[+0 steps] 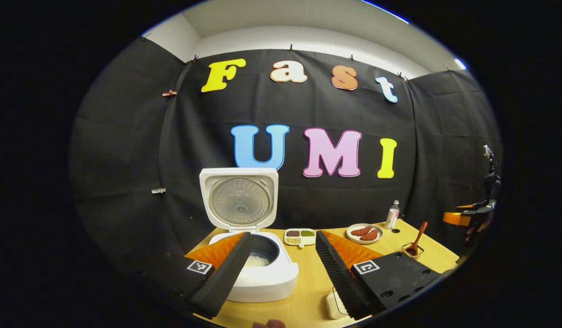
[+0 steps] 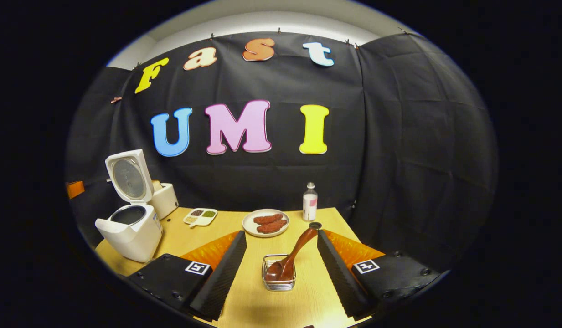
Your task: Close the left gripper, press the button to open the rice cooker; take a wooden spoon from the chopstick holder with the right hand, scoop a spoonful of rice and pour it into the rice cooker, then put the wooden spoon back into the chopstick holder.
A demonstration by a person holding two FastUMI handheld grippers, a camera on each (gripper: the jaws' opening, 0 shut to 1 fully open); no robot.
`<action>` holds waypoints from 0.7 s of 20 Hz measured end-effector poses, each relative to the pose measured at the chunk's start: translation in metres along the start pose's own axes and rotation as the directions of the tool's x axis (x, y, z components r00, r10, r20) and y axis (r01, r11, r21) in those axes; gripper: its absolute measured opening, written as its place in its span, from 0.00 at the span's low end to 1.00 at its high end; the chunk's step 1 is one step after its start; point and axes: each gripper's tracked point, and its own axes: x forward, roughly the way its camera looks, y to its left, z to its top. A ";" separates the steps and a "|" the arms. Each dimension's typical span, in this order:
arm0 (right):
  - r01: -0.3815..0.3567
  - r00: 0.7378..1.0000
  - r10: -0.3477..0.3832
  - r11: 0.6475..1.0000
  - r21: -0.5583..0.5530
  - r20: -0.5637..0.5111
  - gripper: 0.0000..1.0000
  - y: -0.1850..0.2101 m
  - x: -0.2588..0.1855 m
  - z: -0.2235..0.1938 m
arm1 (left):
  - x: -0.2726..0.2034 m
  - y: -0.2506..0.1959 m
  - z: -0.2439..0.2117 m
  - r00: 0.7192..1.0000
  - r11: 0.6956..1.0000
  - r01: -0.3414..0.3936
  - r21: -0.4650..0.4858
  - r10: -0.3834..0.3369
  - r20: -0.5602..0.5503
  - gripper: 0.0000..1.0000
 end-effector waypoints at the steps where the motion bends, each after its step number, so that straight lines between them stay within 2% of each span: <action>1: -0.015 0.999 0.015 1.000 0.016 -0.034 0.98 -0.003 0.012 -0.014 | 0.000 -0.005 -0.006 1.000 1.000 -0.007 0.006 0.007 -0.017 0.96; 6: -0.052 0.989 0.060 0.997 0.064 -0.134 0.93 -0.015 0.067 -0.067 | -0.002 -0.033 -0.034 0.997 1.000 -0.021 0.014 0.022 -0.081 0.96; 10: -0.057 0.981 0.075 0.993 0.105 -0.177 0.90 -0.025 0.103 -0.097 | -0.002 -0.039 -0.055 0.989 0.998 -0.064 -0.007 0.063 -0.131 0.96; 14: -0.067 0.970 0.103 0.984 0.164 -0.220 0.83 -0.024 0.125 -0.117 | -0.008 -0.033 -0.063 0.982 0.992 -0.121 0.018 0.122 -0.147 0.96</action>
